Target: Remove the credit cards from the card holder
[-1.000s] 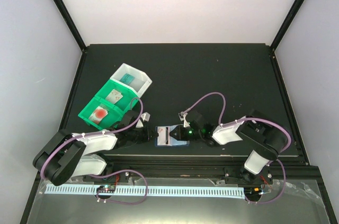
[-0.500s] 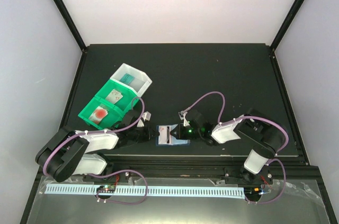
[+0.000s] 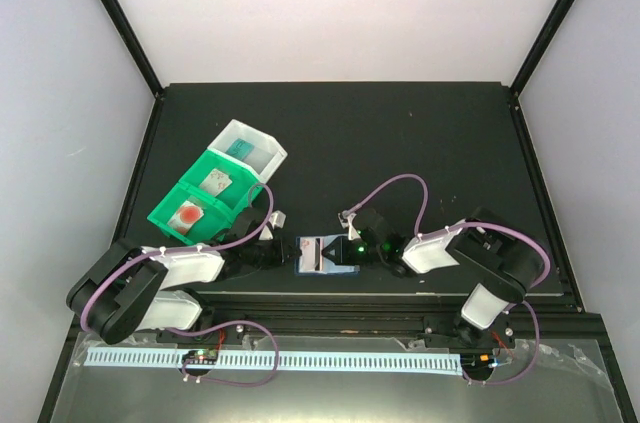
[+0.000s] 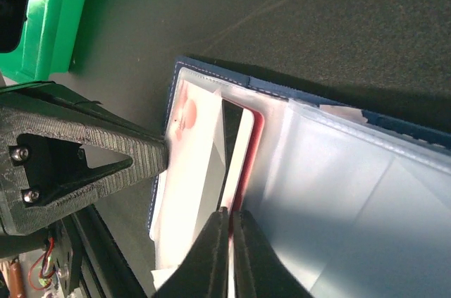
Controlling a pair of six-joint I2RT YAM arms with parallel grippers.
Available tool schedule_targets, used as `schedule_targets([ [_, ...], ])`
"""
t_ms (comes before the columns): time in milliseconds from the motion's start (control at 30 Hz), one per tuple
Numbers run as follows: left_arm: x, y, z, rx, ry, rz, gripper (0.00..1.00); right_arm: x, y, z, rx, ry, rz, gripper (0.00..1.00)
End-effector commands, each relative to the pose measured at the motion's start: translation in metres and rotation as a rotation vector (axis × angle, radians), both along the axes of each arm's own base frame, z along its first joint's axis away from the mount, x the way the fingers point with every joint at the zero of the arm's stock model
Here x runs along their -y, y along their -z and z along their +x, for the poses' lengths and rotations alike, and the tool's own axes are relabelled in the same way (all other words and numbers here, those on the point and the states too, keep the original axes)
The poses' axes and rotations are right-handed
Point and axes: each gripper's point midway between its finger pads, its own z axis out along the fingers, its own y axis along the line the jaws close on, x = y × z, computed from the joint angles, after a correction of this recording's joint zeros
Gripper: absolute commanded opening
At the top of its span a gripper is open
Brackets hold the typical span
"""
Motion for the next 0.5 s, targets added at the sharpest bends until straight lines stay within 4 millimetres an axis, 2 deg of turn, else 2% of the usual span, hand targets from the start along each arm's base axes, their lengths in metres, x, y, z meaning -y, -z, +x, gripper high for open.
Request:
schedule_targets([
  [0, -0.023, 0.033, -0.0198, -0.109, -0.03, 0.14, 0.02, -0.0052, -0.0129, 0.003, 0.035, -0.009, 0.043, 0.1],
  [133, -0.0236, 0.0337, -0.0203, -0.112, -0.032, 0.142, 0.02, -0.0081, -0.0092, 0.0041, 0.024, -0.012, 0.037, 0.16],
  [467, -0.0221, 0.0353, -0.0202, -0.116, -0.03, 0.138, 0.02, -0.015, -0.0113, 0.0053, 0.029, -0.033, 0.056, 0.13],
])
